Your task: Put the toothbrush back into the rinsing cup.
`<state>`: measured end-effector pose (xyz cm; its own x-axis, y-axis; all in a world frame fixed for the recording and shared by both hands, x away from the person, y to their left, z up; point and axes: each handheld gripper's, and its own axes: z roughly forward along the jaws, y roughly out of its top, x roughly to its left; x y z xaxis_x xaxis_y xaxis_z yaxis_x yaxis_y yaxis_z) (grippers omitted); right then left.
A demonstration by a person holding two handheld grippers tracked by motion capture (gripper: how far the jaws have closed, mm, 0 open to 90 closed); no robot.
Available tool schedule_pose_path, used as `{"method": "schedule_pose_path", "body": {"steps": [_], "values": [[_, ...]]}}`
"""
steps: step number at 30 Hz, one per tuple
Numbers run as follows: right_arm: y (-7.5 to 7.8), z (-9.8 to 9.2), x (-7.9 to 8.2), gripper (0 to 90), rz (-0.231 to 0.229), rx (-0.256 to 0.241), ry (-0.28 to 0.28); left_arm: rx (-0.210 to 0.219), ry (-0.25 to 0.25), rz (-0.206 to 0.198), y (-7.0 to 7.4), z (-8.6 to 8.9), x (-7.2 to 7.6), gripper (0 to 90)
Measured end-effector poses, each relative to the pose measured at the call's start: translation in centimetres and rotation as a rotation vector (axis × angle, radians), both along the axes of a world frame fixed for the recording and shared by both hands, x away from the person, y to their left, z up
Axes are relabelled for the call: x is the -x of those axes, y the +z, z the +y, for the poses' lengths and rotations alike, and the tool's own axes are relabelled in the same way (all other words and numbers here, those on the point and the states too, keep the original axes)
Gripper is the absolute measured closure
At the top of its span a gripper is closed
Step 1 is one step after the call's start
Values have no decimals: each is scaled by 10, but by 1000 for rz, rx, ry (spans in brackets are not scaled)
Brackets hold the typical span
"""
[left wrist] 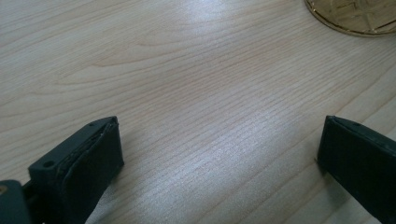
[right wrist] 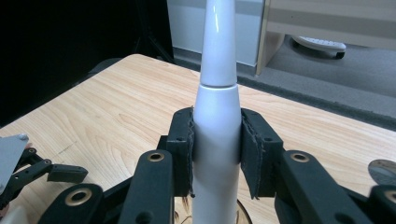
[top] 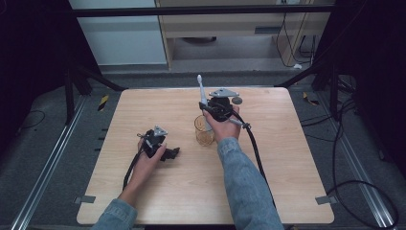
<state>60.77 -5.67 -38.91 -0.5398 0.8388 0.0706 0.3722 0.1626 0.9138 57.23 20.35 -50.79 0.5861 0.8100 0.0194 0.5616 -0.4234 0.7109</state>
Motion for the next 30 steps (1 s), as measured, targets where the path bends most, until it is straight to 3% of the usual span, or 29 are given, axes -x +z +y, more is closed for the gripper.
{"method": "schedule_pose_path", "body": {"steps": [13,22,30], "values": [[-14,6,1,670,29,40,10,-3,-4,-1,0,0,-1,0],[-18,4,2,670,33,45,0,-3,-5,-1,0,0,-1,0],[-24,3,4,669,65,47,-6,-2,-6,-1,0,0,-1,0]]}}
